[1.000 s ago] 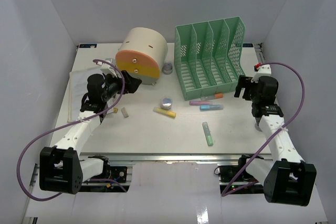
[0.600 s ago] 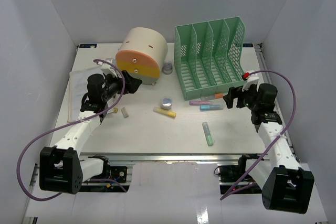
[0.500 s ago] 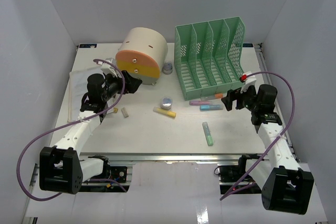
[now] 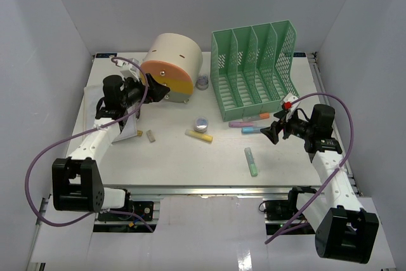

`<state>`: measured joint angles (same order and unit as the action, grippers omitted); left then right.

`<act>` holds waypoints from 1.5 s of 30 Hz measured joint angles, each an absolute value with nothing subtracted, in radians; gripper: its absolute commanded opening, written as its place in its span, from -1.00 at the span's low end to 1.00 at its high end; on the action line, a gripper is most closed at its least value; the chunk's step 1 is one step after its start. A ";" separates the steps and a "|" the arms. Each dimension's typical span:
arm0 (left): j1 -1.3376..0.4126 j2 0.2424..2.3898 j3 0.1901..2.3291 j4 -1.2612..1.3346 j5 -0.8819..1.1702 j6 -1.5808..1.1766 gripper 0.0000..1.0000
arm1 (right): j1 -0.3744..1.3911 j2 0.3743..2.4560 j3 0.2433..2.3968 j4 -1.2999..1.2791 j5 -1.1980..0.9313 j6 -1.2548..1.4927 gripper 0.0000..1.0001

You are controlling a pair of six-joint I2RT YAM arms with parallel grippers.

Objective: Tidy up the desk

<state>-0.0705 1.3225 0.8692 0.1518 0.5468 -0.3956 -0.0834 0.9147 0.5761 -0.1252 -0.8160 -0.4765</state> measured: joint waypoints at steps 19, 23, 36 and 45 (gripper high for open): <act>-0.062 1.647 1.336 -0.139 0.480 -0.404 0.09 | -0.093 0.908 0.585 -0.126 -0.808 -0.479 0.82; -0.062 1.685 1.369 -0.175 0.502 -0.411 -0.03 | -0.098 0.908 0.587 -0.126 -0.806 -0.479 0.82; -0.068 1.684 1.379 -0.192 0.509 -0.408 -0.63 | -0.105 0.903 0.587 -0.126 -0.796 -0.478 0.82; -0.067 1.418 1.145 -0.212 0.475 -0.391 -0.63 | -0.112 0.894 0.587 -0.126 -0.795 -0.478 0.82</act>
